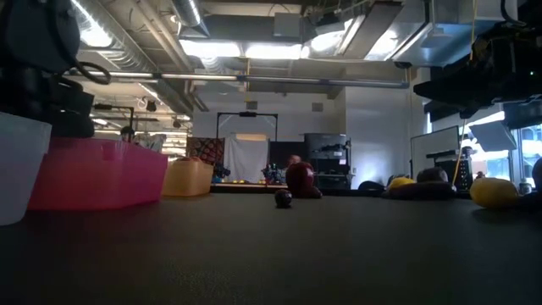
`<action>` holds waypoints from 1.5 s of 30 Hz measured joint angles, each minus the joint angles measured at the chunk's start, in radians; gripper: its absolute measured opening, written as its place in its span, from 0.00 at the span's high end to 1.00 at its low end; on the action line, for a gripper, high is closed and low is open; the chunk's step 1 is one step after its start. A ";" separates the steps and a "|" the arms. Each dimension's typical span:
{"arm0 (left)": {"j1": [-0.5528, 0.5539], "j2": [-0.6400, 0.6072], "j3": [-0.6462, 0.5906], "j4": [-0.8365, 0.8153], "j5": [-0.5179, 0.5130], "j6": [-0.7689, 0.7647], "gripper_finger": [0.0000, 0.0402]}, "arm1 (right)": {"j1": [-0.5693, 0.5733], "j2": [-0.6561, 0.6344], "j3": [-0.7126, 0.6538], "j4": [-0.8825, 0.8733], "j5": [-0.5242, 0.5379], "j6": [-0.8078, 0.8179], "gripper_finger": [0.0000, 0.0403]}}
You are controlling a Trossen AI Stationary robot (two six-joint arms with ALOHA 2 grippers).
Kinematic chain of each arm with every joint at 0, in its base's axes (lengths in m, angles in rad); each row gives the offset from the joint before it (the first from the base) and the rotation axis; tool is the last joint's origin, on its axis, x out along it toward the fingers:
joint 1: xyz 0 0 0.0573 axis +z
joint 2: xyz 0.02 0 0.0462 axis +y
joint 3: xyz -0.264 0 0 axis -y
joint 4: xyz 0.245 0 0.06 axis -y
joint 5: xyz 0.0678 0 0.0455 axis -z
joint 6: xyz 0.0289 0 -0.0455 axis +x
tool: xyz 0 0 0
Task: Sort produce into baskets
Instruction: Put the top left lemon into the pink bin, then put the top left apple into the orange bin
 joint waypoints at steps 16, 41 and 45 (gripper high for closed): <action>0.000 -0.007 0.155 -0.196 -0.005 0.067 0.26 | 0.000 0.000 0.000 0.017 0.000 0.000 1.00; 0.067 -0.006 0.365 0.244 -0.341 0.820 0.26 | 0.000 0.004 0.011 0.117 0.000 -0.014 1.00; 0.097 -0.006 0.365 0.353 -0.341 1.007 0.26 | 0.000 0.089 0.030 0.144 0.012 -0.014 1.00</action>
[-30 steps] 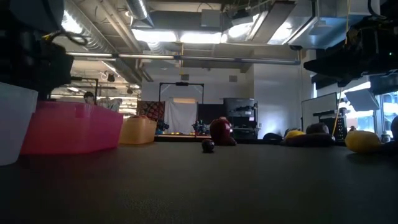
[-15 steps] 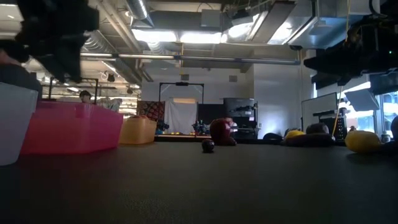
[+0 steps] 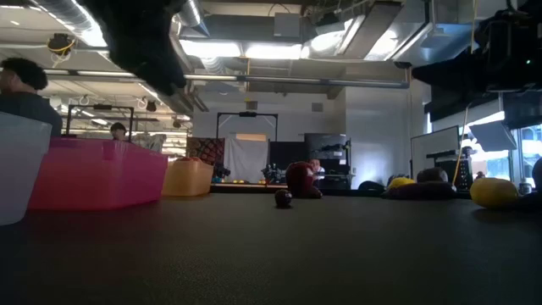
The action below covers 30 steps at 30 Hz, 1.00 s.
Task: Sort produce into baskets
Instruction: Put the top left apple into the orange bin
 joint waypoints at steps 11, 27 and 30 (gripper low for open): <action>0.071 0.000 -0.132 0.288 0.001 0.304 0.26 | -0.021 0.362 0.146 0.049 0.155 -0.005 1.00; 0.192 -0.050 -0.242 0.461 0.046 0.433 0.26 | -0.353 0.923 0.521 -0.007 -0.072 -0.077 1.00; 0.209 -0.062 -0.242 0.461 0.046 0.443 0.26 | -0.401 1.020 0.597 -0.011 -0.072 -0.083 1.00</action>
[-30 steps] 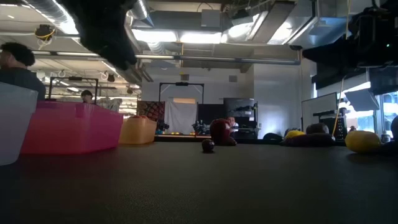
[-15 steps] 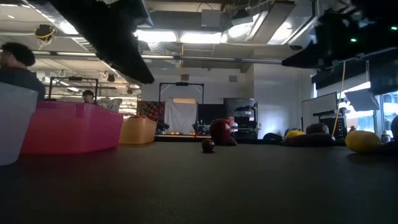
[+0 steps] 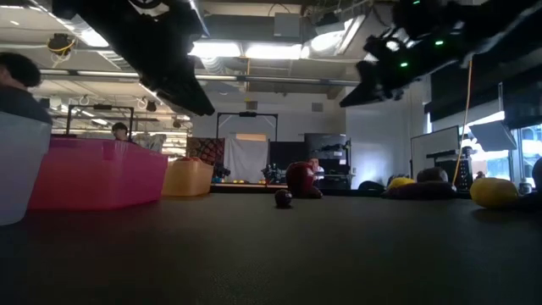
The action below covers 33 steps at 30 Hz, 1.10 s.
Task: Sort produce into baskets
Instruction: Put the top left apple into the orange bin
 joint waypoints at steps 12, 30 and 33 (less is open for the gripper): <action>0.063 -0.002 0.000 0.006 0.000 -0.012 0.26 | -0.151 0.326 0.320 -0.098 -0.187 -0.155 0.87; 0.065 -0.002 0.000 -0.002 0.000 -0.044 0.26 | -0.270 0.690 0.654 -0.285 -0.287 -0.093 0.15; 0.064 -0.002 0.001 -0.001 0.000 -0.043 0.26 | -0.269 0.716 0.654 -0.286 -0.287 -0.071 0.11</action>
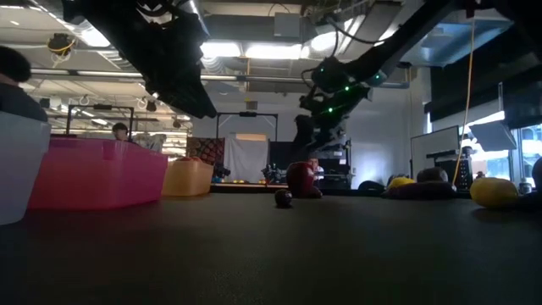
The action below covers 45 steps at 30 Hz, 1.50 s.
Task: Sort produce into baskets
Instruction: Put the top left apple into the orange bin
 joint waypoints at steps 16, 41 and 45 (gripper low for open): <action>0.000 0.001 0.000 0.000 0.000 -0.005 0.26 | 0.002 0.084 0.000 -0.008 0.026 0.028 0.10; 0.007 0.001 0.000 0.010 0.000 -0.077 0.26 | 0.047 0.102 0.000 0.017 -0.218 -0.043 0.56; 0.012 0.001 0.000 0.009 -0.001 -0.049 0.26 | 0.113 0.102 0.000 0.017 -0.274 -0.132 0.56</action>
